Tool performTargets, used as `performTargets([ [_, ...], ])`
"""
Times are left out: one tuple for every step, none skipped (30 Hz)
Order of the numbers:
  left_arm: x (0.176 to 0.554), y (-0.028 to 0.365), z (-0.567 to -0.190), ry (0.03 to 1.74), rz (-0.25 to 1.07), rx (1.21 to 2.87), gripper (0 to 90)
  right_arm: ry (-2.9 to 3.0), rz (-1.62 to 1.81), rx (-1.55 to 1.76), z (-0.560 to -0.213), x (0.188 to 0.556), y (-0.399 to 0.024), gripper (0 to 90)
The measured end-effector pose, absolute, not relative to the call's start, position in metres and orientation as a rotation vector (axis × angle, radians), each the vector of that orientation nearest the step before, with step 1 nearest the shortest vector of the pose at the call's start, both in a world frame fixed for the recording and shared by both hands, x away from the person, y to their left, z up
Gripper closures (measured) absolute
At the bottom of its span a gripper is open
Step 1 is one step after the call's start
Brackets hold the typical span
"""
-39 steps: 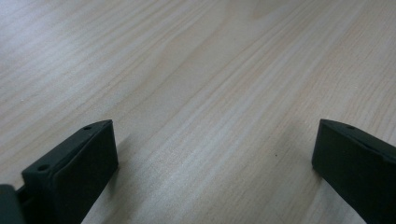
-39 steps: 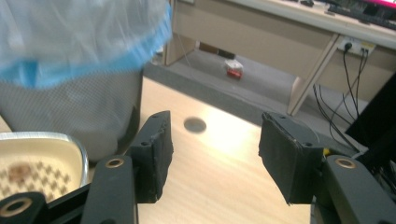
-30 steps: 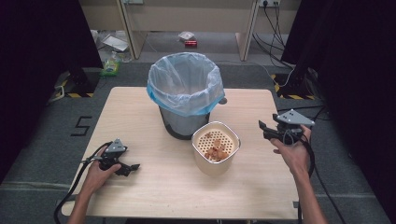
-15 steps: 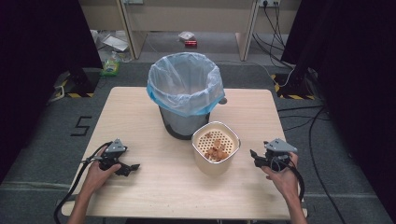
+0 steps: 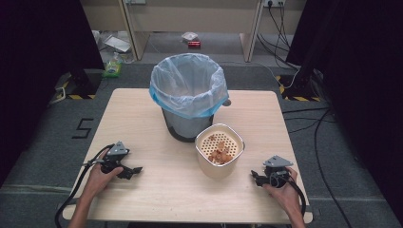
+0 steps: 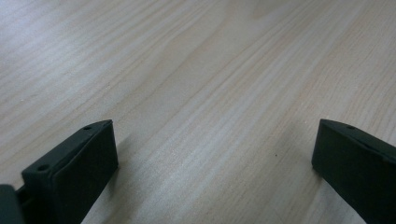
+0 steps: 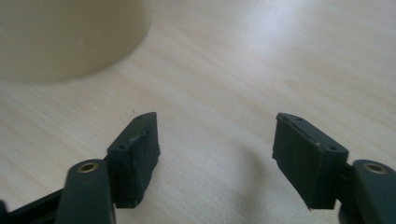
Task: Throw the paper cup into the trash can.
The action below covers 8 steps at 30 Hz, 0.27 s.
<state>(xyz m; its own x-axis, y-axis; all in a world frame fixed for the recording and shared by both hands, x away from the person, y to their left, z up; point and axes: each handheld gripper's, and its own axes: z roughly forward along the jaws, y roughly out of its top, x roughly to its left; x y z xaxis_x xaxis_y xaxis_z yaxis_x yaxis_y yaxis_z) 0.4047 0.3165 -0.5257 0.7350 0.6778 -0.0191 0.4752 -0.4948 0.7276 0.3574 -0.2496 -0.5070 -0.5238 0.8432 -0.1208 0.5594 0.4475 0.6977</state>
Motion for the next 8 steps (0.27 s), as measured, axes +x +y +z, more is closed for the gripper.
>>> performTargets([
  [0.4047, 0.3165, -0.5257, 0.865, 0.349, 2.188, 0.0, 2.248, 0.841, 1.176, -0.5071, 0.3577, -0.2492, 30.5],
  [0.4047, 0.3165, -0.5257, 0.865, 0.349, 2.188, 0.0, 2.248, 0.841, 1.176, -0.5071, 0.3577, -0.2492, 30.5],
  [0.4047, 0.3165, -0.5257, 0.866, 0.349, 2.188, 0.0, 2.249, 0.843, 1.174, -0.5072, 0.3578, -0.249, 30.4],
  [0.4047, 0.3165, -0.5257, 0.866, 0.349, 2.188, 0.0, 2.245, 0.846, 1.178, -0.5076, 0.3578, -0.2488, 30.3],
  [0.4047, 0.3165, -0.5257, 0.865, 0.349, 2.188, 0.0, 2.244, 0.856, 1.183, -0.5081, 0.3581, -0.2493, 30.2],
  [0.4047, 0.3165, -0.5257, 0.865, 0.349, 2.188, 0.0, 2.241, 0.879, 1.21, -0.5091, 0.3581, -0.2495, 29.4],
  [0.4047, 0.3165, -0.5257, 0.865, 0.349, 2.188, 0.0, 2.244, 0.923, 1.224, -0.5115, 0.3587, -0.2516, 27.7],
  [0.4047, 0.3165, -0.5257, 0.866, 0.349, 2.188, 0.0, 2.242, 0.979, 1.253, -0.5148, 0.3589, -0.2534, 25.2],
])
